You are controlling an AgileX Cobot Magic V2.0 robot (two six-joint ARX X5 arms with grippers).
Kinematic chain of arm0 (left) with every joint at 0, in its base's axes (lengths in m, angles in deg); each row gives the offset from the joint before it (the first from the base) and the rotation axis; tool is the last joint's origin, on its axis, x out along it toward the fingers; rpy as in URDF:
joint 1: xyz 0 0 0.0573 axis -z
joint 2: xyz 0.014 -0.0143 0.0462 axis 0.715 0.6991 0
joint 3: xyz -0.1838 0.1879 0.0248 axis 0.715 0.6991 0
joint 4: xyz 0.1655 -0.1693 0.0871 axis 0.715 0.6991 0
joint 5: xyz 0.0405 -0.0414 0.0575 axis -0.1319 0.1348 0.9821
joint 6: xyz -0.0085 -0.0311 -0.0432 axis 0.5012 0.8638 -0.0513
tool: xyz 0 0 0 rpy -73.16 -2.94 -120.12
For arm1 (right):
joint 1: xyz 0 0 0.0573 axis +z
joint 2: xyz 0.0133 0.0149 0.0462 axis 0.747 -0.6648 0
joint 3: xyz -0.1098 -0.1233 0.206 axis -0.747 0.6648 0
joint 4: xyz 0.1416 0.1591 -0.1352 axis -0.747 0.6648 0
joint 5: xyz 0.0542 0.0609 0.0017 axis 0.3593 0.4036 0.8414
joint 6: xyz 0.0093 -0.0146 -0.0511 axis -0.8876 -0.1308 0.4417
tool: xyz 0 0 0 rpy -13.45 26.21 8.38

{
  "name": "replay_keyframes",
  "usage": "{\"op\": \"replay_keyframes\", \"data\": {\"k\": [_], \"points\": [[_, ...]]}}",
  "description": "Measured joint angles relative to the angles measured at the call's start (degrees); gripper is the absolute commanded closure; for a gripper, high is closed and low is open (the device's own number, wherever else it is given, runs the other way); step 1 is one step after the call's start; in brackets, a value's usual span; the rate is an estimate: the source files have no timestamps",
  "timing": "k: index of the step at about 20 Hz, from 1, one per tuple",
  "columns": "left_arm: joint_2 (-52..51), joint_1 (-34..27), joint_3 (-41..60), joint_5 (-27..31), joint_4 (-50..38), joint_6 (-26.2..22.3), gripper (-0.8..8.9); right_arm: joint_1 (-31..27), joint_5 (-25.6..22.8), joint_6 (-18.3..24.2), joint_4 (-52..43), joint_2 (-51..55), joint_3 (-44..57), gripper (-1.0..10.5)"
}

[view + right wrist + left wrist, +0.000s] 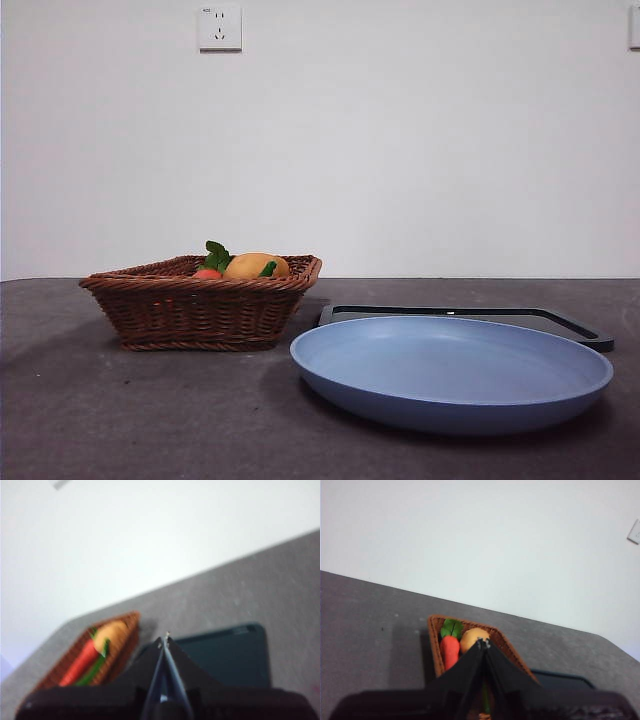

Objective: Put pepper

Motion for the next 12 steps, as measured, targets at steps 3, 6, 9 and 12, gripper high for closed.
{"op": "replay_keyframes", "data": {"k": [3, 6, 9, 12], "points": [[3.63, 0.00, -4.48, -1.14, 3.34, 0.00, 8.07, 0.00, 0.02, -0.42, 1.44, -4.02, -5.11, 9.4], [8.26, 0.00, -8.57, -4.57, 5.88, -1.01, 8.07, 0.00, 1.01, 0.28, 6.47, -9.14, -11.54, 9.4], [13.20, 0.00, -13.27, -8.92, 9.49, -3.08, 8.07, 0.00, 4.04, 3.13, 14.08, -14.84, -19.23, 9.4], [18.05, 0.00, -17.77, -13.35, 13.64, -5.97, 8.07, 0.00, 6.75, 7.67, 23.39, -20.87, -27.58, 9.4]]}}
